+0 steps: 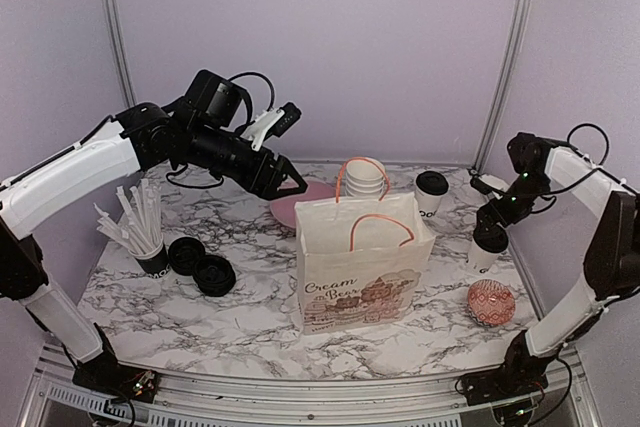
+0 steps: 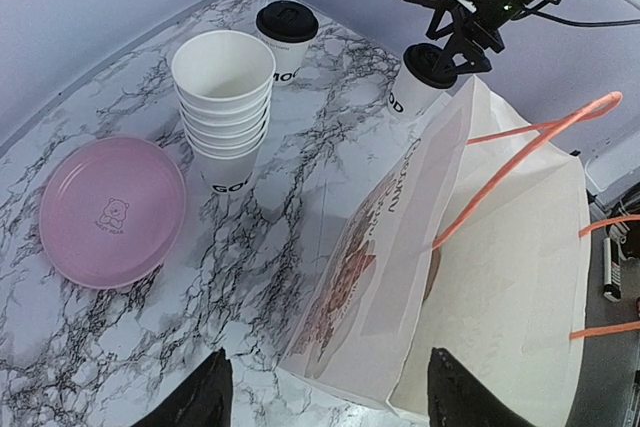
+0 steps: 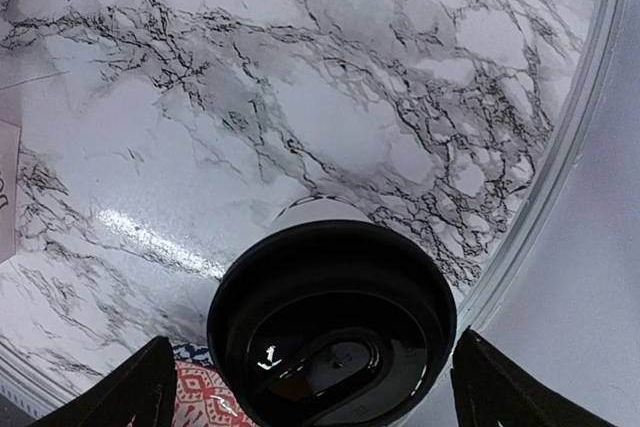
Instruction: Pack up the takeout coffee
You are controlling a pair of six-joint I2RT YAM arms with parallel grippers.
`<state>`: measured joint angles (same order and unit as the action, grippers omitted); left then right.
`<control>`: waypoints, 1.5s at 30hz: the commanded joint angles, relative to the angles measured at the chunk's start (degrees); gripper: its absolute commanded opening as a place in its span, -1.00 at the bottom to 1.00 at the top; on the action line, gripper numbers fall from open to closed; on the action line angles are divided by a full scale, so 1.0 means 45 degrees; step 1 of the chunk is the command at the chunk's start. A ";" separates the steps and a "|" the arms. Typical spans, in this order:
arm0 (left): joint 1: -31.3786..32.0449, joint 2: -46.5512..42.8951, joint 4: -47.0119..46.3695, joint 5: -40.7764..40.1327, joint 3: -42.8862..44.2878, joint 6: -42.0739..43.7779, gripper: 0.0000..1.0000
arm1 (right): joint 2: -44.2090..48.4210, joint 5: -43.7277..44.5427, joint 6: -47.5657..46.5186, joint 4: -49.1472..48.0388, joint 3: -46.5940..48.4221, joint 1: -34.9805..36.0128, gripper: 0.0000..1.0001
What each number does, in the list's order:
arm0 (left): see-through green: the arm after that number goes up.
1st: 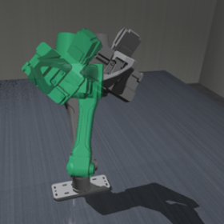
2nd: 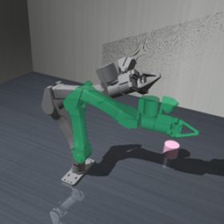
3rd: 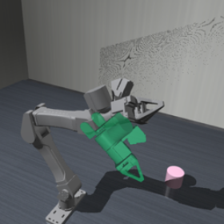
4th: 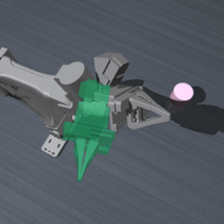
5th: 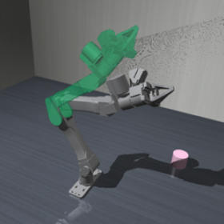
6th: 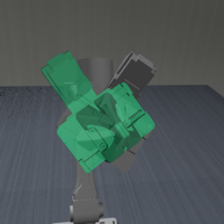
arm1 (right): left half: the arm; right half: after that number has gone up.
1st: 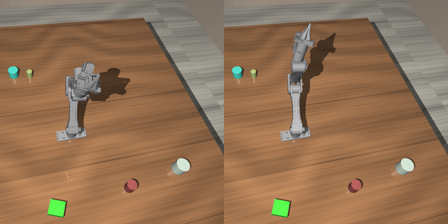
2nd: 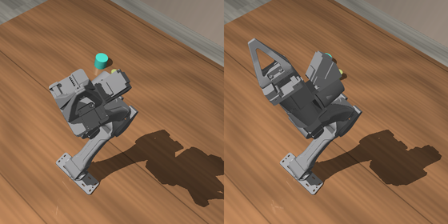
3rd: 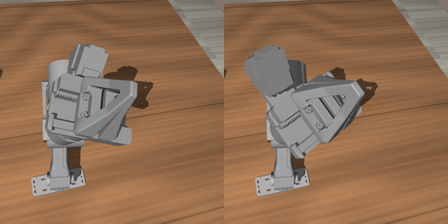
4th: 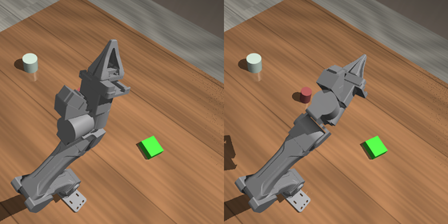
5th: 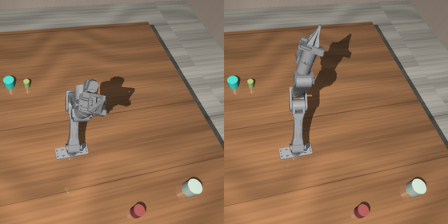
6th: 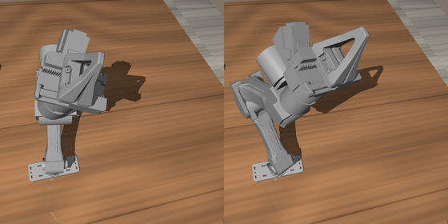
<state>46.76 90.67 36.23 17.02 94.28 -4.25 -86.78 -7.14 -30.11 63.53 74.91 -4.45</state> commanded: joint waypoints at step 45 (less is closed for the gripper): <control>-0.0065 -0.0343 -0.0268 -0.0113 -0.0434 0.0442 0.34 | 0.0422 -0.1511 -0.0797 0.0935 -0.0119 0.0142 0.36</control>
<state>46.76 90.67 35.99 16.88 92.79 -3.36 -87.35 -7.49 -31.83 65.76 73.23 -4.45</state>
